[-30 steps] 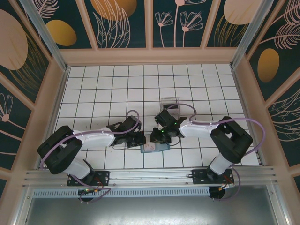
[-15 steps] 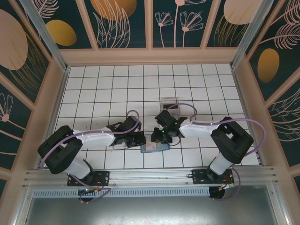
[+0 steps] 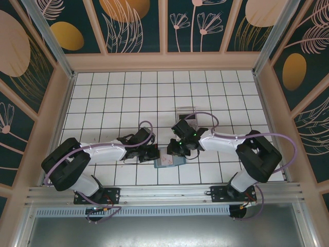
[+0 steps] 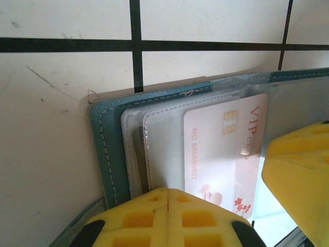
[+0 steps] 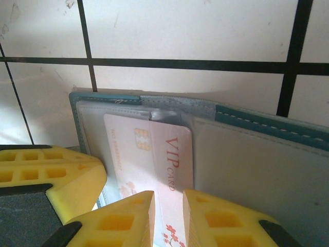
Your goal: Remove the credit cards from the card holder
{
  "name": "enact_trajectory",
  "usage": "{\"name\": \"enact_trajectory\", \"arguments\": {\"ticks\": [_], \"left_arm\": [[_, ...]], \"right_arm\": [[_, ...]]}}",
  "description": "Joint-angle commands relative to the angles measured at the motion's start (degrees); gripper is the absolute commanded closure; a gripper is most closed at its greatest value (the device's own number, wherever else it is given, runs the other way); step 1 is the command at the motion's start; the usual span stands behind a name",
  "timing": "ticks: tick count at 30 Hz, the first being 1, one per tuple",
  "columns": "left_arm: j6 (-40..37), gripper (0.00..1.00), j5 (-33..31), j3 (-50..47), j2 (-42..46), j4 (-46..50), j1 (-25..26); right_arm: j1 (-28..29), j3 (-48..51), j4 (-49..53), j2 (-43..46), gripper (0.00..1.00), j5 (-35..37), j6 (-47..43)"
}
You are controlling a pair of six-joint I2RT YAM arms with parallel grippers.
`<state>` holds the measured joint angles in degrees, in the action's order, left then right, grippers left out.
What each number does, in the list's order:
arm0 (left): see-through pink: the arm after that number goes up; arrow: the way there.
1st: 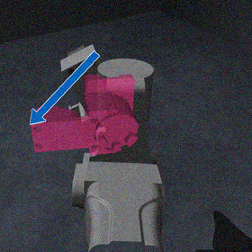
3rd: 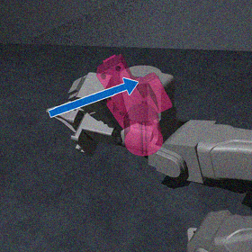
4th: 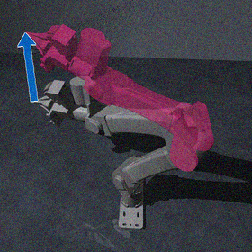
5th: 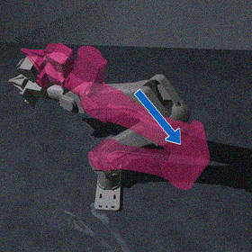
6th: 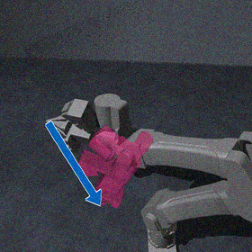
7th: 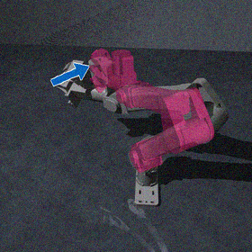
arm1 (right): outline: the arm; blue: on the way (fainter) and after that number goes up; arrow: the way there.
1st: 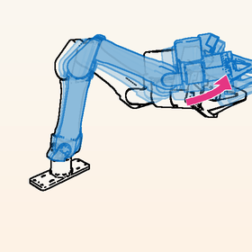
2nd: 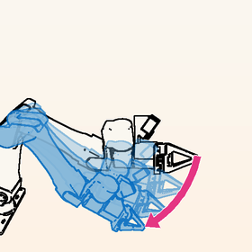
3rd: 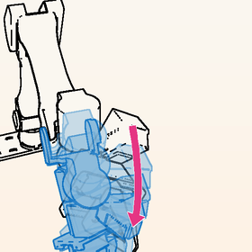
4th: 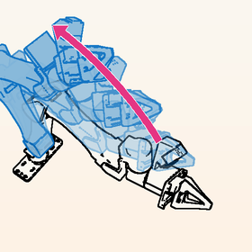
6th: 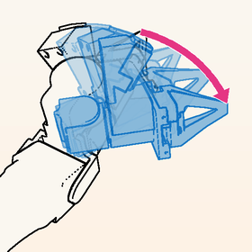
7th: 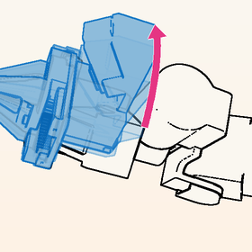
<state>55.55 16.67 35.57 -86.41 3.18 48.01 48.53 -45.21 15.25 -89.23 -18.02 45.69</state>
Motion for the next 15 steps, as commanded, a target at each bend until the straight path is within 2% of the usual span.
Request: {"name": "enact_trajectory", "arguments": {"ticks": [1, 15], "left_arm": [[-1.6, 1.00, -0.6, -0.2, -1.6, 4.0, 0.3], [-1.8, 1.00, -1.1, 0.6, -1.8, 5.5, 0.3]], "right_arm": [[-0.3, 1.0, 0.5, -0.1, 0.78, 1.1, -0.7], [-0.5, 4.0, -4.8, -2.4, 0.77, -2.0, -0.5]]}}
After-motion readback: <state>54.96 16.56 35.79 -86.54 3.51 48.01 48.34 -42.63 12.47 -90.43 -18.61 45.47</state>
